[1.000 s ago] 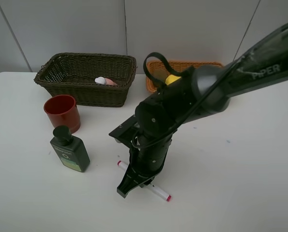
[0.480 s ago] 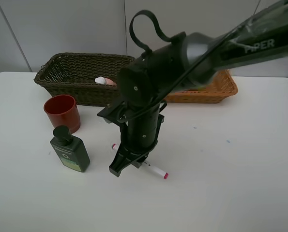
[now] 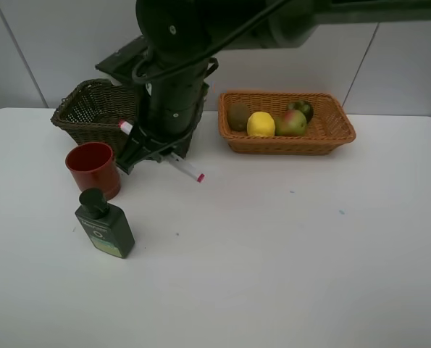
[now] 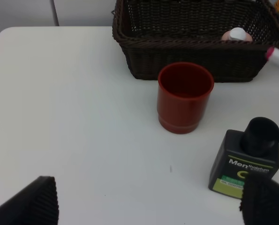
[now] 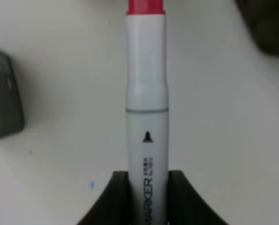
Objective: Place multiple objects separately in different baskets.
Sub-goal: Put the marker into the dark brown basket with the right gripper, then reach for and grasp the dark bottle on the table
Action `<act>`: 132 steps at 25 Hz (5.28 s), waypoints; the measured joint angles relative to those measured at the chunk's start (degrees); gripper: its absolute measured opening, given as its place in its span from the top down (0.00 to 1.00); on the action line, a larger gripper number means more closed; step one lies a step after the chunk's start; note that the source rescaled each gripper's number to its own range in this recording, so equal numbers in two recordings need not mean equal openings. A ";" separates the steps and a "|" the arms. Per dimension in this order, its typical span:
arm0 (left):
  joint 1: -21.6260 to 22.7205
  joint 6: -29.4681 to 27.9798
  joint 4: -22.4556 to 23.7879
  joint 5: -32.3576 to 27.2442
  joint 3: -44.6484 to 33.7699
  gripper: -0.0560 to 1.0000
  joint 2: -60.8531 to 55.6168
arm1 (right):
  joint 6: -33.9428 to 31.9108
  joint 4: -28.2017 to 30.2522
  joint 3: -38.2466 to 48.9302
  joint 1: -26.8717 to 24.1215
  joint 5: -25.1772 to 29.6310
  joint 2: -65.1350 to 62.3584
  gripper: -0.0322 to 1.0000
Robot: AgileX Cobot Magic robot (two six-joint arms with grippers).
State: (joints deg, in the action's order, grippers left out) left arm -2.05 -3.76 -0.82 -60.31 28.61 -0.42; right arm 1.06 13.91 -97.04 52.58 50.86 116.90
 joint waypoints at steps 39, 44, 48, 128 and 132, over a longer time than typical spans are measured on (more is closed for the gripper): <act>0.00 0.00 0.00 0.00 0.00 0.00 0.00 | -5.84 -0.68 -3.80 -12.58 -70.18 22.23 0.97; 0.00 0.00 0.00 0.00 0.00 0.00 0.00 | -5.84 -0.68 -6.88 -13.13 -70.04 24.80 0.97; 0.00 0.00 0.00 0.00 0.00 0.00 0.00 | -5.84 -0.68 -9.20 -13.25 -69.97 25.95 0.97; 0.00 0.00 0.00 0.00 0.00 0.00 0.00 | -5.45 4.38 -8.21 -9.66 18.42 -23.69 0.00; 0.00 0.00 0.00 0.00 0.00 0.00 0.00 | -4.70 4.27 -1.64 -7.38 18.67 -32.25 0.00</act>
State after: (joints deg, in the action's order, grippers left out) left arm -2.05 -3.76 -0.82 -60.31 28.61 -0.42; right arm -3.64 18.18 -98.67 45.20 69.53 84.65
